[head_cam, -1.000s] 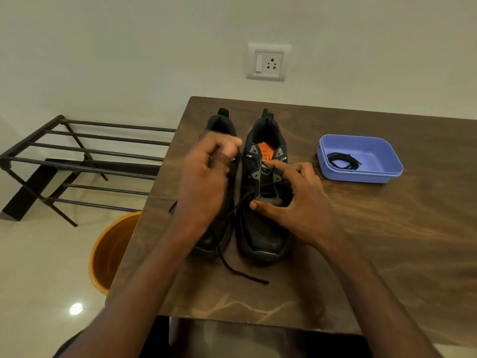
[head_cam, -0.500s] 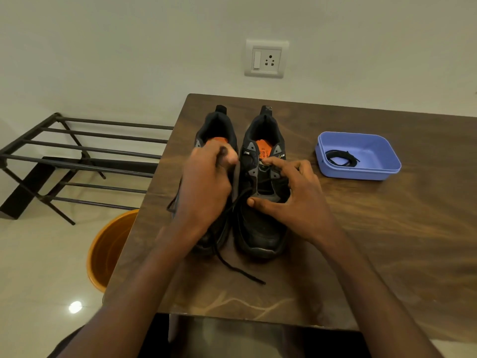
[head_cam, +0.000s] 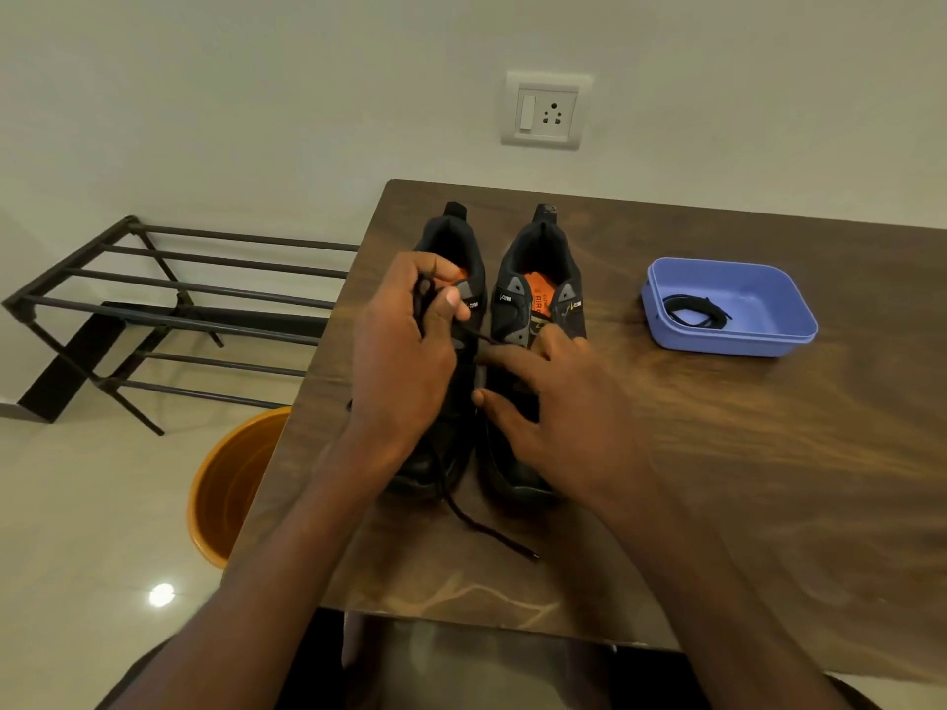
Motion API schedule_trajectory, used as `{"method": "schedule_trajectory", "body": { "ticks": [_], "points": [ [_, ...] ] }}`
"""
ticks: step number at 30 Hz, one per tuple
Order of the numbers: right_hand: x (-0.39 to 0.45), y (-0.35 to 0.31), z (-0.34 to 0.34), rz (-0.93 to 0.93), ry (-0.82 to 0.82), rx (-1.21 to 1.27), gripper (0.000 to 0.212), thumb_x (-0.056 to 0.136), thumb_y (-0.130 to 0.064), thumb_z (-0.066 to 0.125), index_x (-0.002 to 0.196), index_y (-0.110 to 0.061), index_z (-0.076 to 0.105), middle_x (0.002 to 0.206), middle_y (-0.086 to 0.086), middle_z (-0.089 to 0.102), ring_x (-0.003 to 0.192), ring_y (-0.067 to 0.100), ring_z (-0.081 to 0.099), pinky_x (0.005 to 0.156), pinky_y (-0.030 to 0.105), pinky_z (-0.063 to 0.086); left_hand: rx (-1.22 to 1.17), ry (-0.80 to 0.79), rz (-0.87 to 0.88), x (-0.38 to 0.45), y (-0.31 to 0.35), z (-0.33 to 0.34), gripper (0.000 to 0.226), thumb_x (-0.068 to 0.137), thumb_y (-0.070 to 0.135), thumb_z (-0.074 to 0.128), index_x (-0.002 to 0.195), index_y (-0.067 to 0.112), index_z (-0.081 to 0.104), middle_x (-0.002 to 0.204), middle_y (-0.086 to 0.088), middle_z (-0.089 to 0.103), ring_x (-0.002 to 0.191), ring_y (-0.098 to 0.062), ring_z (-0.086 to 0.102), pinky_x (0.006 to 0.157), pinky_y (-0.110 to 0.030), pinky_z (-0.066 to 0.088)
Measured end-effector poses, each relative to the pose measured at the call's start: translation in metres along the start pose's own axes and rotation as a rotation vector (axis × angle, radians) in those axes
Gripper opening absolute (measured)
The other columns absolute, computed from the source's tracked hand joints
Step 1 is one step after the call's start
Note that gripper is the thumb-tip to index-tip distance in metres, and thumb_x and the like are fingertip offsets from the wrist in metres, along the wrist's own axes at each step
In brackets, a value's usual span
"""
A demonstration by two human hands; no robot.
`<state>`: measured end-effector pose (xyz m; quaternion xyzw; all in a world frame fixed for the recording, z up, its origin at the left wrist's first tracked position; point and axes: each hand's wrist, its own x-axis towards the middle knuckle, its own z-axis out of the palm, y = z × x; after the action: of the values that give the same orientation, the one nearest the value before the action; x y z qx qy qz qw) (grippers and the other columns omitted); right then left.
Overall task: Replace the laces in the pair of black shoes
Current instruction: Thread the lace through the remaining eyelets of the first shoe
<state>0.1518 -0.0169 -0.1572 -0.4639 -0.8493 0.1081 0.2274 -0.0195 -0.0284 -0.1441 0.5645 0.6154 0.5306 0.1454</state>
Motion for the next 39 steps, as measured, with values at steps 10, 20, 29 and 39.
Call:
{"method": "schedule_trajectory", "body": {
  "ticks": [10, 20, 29, 39],
  "points": [
    [0.001, -0.013, -0.017, 0.306, 0.031, 0.303, 0.023, 0.086, -0.021, 0.079, 0.096, -0.033, 0.062, 0.072, -0.007, 0.065, 0.066, 0.008, 0.061, 0.064, 0.033, 0.055, 0.560, -0.033, -0.039, -0.007, 0.009, -0.017, 0.022, 0.093, 0.025, 0.066, 0.113, 0.035, 0.064, 0.121, 0.012, 0.058, 0.116, -0.006, 0.043, 0.092, -0.033, 0.016],
    [-0.007, 0.005, -0.094, 0.367, 0.015, 1.808, 0.020, 0.090, -0.018, 0.057, 0.109, -0.015, 0.061, 0.083, 0.001, 0.059, 0.065, 0.013, 0.056, 0.071, 0.032, 0.053, -0.086, -0.051, 0.056, -0.007, 0.050, -0.013, 0.018, 0.107, 0.018, 0.055, 0.120, 0.016, 0.068, 0.117, 0.001, 0.067, 0.107, -0.012, 0.064, 0.087, -0.025, 0.053],
    [-0.007, 0.005, -0.104, 0.162, 0.130, 1.162, 0.014, 0.102, -0.018, 0.058, 0.106, -0.012, 0.069, 0.068, 0.003, 0.059, 0.045, 0.010, 0.035, 0.041, 0.024, 0.027, -0.281, -0.406, 0.057, -0.017, 0.070, -0.008, 0.015, 0.102, 0.024, 0.061, 0.105, 0.017, 0.074, 0.087, 0.004, 0.072, 0.079, -0.012, 0.066, 0.074, -0.016, 0.052],
    [-0.010, 0.018, -0.086, 0.169, 0.028, 0.910, 0.009, 0.097, -0.004, 0.065, 0.104, 0.000, 0.069, 0.060, -0.003, 0.067, 0.045, 0.001, 0.053, 0.047, 0.009, 0.039, -0.015, -0.509, 0.167, -0.016, 0.069, -0.012, 0.048, 0.100, 0.043, 0.060, 0.143, 0.023, 0.056, 0.131, 0.015, 0.061, 0.126, 0.002, 0.055, 0.110, -0.021, 0.045]
  ]
}}
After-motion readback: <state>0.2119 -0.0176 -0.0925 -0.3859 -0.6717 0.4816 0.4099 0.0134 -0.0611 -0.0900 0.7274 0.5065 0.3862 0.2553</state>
